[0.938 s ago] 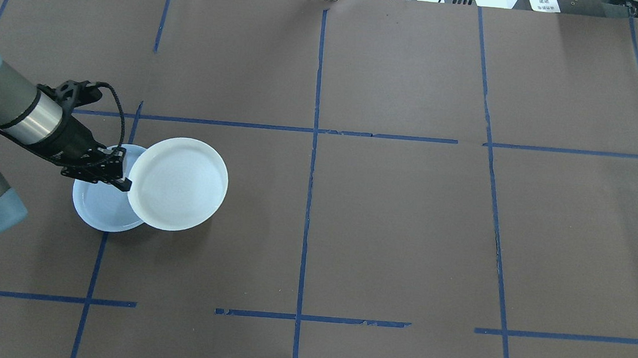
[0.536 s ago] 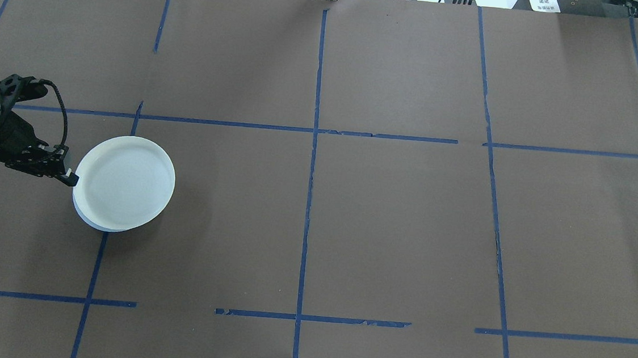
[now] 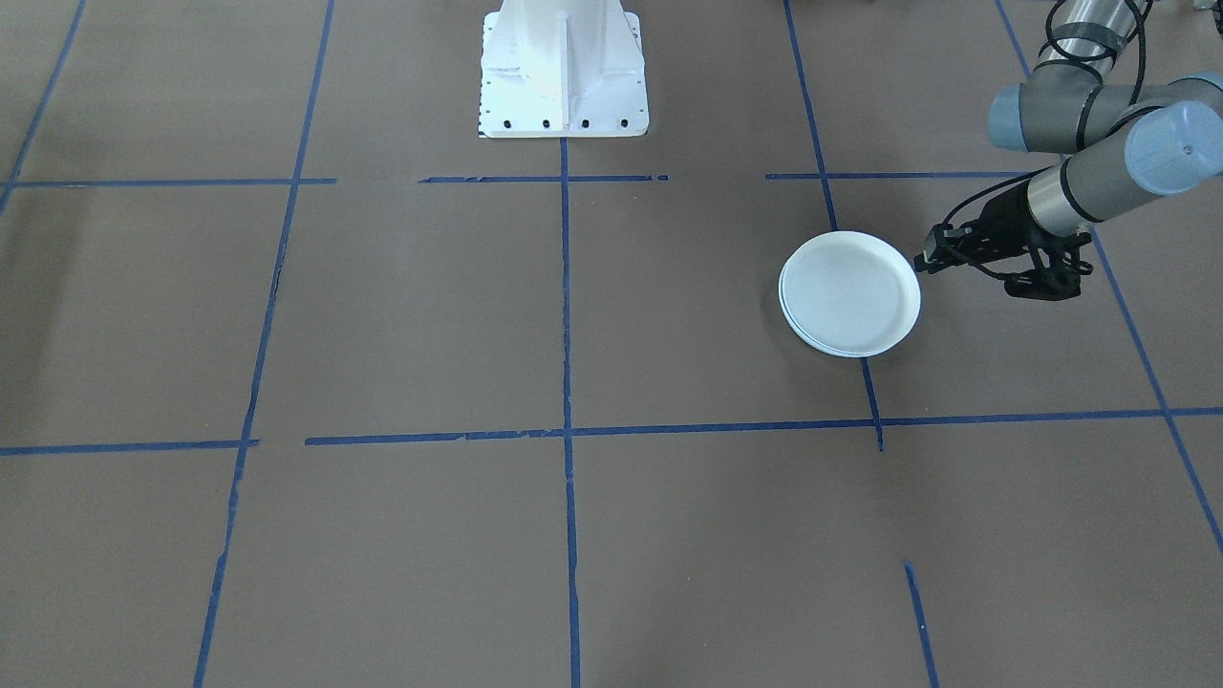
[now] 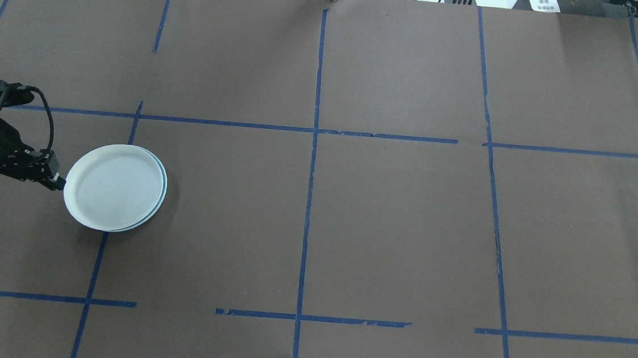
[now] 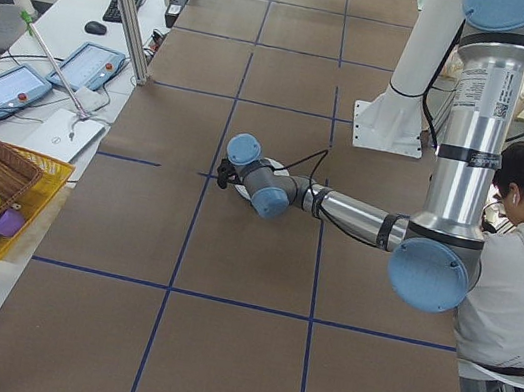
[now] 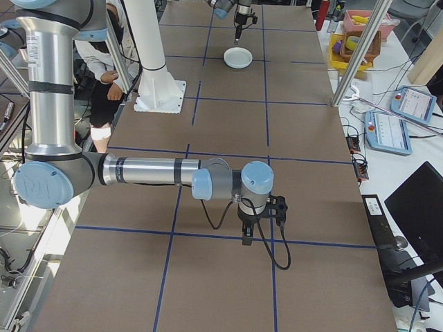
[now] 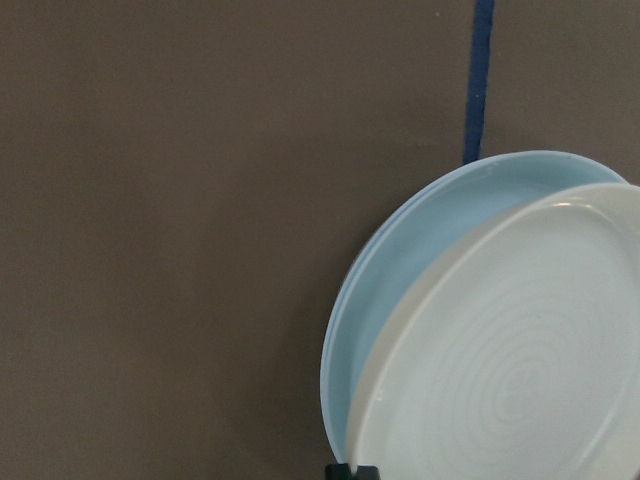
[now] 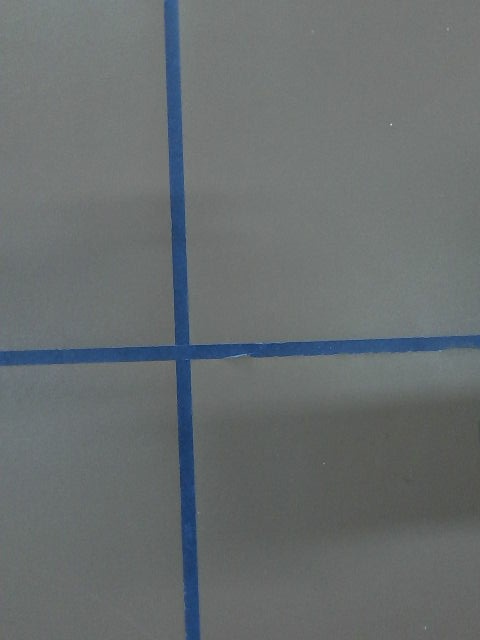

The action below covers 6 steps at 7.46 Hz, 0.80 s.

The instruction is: Stack plate in center

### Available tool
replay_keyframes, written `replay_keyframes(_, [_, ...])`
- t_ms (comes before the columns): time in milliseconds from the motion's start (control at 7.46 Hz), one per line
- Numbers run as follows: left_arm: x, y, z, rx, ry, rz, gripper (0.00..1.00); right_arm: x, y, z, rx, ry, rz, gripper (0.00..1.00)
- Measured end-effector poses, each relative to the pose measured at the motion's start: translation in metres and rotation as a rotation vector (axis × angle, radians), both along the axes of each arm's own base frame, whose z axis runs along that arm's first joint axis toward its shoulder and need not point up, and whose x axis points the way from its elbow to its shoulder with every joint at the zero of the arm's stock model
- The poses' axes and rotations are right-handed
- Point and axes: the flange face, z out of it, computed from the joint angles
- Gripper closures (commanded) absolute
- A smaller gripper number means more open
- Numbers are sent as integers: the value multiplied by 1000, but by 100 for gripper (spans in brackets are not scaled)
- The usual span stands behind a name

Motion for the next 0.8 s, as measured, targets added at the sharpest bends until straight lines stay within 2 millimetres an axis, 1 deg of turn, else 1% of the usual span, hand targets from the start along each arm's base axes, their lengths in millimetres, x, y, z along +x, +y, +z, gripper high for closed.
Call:
replay_keyframes(134, [-5,-3,0,-2,0,-11,0,0,0,0,0,0,0,0])
replay_keyframes(268, [-20,-10,3,-2,-4,-42,0,0,0,0,0,0,0,0])
replay_keyframes(402, [-45,-18,9,20,-10,-77,0,0,0,0,0,-1,0,0])
replay_keyframes(536, [-78,-26,20,74,-21,-100,0,0,0,0,0,0,0,0])
replay_keyframes(804, [-143,-35,49,185,-88,-82,0,0,0,0,0,0,0,0])
